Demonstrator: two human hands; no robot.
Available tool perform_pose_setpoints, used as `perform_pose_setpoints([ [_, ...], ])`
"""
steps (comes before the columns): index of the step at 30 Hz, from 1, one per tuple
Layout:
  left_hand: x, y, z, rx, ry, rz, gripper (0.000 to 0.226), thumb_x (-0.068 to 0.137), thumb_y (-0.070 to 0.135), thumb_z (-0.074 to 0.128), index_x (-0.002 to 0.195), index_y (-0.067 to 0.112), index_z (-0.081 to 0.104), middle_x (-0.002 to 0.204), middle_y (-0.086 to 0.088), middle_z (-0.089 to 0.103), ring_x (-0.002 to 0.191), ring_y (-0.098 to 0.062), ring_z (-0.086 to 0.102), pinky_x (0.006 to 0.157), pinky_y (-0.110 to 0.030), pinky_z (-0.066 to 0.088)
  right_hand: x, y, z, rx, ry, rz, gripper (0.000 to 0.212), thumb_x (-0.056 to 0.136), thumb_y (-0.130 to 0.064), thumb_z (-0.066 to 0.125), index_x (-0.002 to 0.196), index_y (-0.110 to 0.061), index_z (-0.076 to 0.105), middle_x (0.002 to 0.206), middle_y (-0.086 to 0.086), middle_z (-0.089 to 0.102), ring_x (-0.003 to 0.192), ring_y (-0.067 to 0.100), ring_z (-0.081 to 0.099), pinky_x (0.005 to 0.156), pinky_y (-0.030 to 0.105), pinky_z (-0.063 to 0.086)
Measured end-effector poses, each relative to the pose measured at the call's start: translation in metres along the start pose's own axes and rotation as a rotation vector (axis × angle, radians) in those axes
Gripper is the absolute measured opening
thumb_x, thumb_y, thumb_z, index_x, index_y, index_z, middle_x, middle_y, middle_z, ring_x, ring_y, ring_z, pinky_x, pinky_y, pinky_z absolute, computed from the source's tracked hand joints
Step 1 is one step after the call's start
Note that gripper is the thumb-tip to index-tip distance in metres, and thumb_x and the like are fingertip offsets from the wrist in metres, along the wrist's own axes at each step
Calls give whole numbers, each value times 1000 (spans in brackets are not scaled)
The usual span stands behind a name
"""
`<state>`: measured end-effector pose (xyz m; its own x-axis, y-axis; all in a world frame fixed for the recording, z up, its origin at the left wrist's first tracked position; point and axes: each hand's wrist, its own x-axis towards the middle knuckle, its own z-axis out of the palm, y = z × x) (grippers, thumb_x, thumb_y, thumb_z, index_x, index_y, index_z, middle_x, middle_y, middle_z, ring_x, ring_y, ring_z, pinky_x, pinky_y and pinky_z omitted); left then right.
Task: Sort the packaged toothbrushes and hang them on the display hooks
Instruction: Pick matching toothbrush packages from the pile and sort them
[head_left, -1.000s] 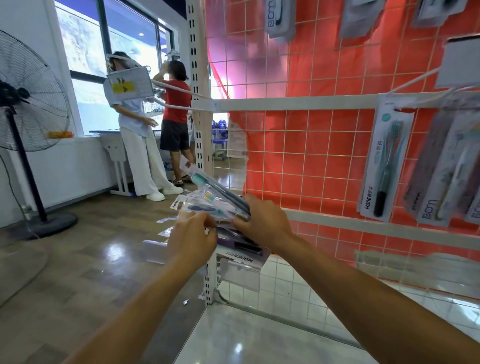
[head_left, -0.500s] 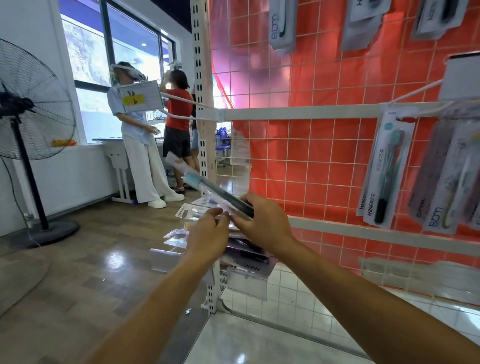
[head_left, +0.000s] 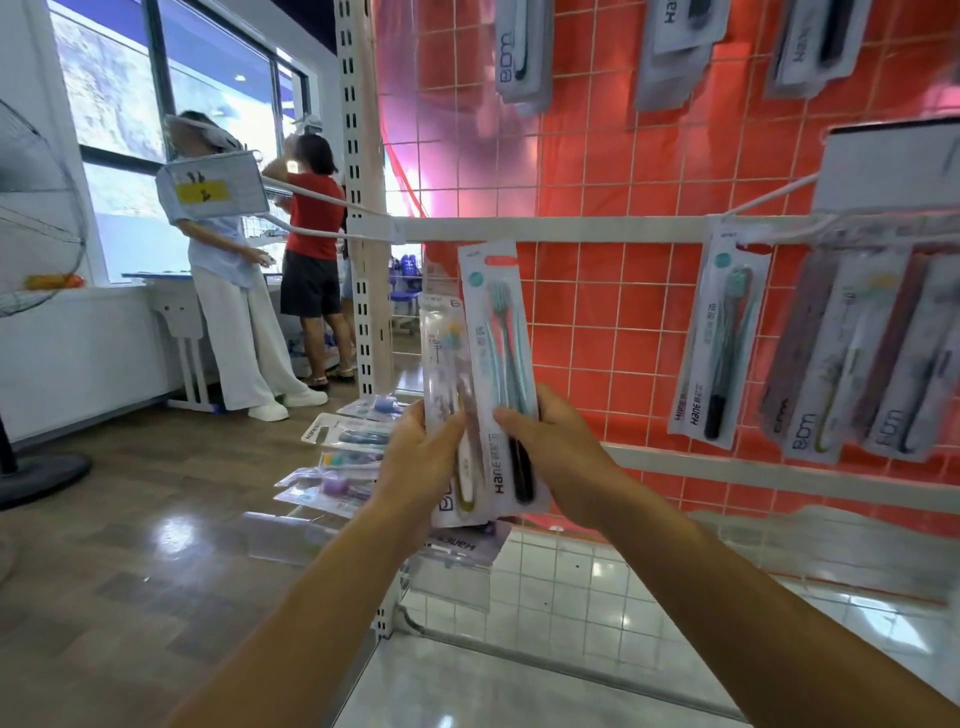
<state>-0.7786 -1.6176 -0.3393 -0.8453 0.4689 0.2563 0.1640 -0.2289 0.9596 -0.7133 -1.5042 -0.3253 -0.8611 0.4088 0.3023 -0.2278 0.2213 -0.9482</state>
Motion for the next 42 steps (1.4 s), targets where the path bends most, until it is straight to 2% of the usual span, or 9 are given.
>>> perform_pose_setpoints([
  [3, 1, -2, 5, -84, -27, -19, 17, 97, 22, 53, 113, 20, 57, 98, -13, 73, 87, -30, 72, 77, -51, 58, -3, 5, -16, 7, 3, -1, 26, 93, -10, 55, 114, -26, 56, 104, 3, 67, 96, 19, 66, 85, 40, 56],
  [7, 1, -8, 18, -102, -41, -30, 19, 98, 20, 51, 115, 18, 57, 101, -14, 72, 91, -33, 70, 80, -53, 57, -11, 7, -28, 26, 9, -3, 22, 92, -9, 57, 98, -30, 58, 96, 1, 69, 89, 16, 69, 82, 39, 57],
  [10, 0, -10, 29, -98, -82, 17, 27, 95, 19, 56, 122, 19, 55, 104, -12, 72, 93, -31, 71, 81, -52, 57, -17, 6, -34, 10, 32, -17, 21, 92, -10, 57, 103, -27, 59, 99, 3, 70, 91, 19, 69, 83, 40, 58],
  [15, -4, -13, 50, -49, -99, 88, 31, 82, 12, 72, 107, 23, 57, 92, -1, 73, 77, -14, 73, 61, -30, 59, -28, 4, -51, 25, 90, -31, 23, 93, -10, 57, 113, -21, 59, 102, 3, 70, 92, 16, 69, 79, 32, 59],
  [26, -10, -16, 81, 14, -120, 110, 33, 79, 11, 75, 103, 22, 56, 93, -1, 71, 76, -10, 72, 61, -25, 58, -54, 1, -75, 72, 190, -24, 19, 99, -30, 44, 97, -24, 62, 78, -7, 71, 75, 9, 70, 67, 26, 58],
  [29, -16, -15, 87, -2, -158, 132, 32, 79, 10, 74, 103, 23, 56, 92, 1, 71, 76, -8, 71, 57, -19, 55, -62, 1, -79, 28, 235, -72, 19, 99, -28, 44, 99, -22, 62, 88, -2, 71, 83, 15, 70, 73, 32, 60],
  [33, -23, -10, 95, -17, -208, 163, 35, 79, 11, 75, 107, 20, 57, 95, 0, 72, 82, -14, 72, 65, -29, 60, -72, 3, -83, -126, 332, -218, 16, 98, -20, 47, 109, -12, 56, 101, 10, 66, 88, 19, 69, 74, 37, 60],
  [37, -31, -3, 104, -47, -224, 194, 27, 82, 16, 71, 105, 22, 58, 95, 0, 72, 85, -18, 72, 73, -40, 60, -83, -3, -89, -136, 452, -349, 7, 98, -12, 46, 101, -13, 53, 87, 13, 62, 72, 19, 65, 60, 26, 57],
  [42, -40, 5, 117, -73, -271, 197, 25, 84, 25, 67, 107, 22, 58, 94, -1, 72, 83, -17, 73, 70, -37, 60, -95, -15, -100, -170, 593, -449, 7, 95, -15, 47, 89, -14, 51, 72, 17, 52, 59, 36, 51, 52, 44, 53],
])
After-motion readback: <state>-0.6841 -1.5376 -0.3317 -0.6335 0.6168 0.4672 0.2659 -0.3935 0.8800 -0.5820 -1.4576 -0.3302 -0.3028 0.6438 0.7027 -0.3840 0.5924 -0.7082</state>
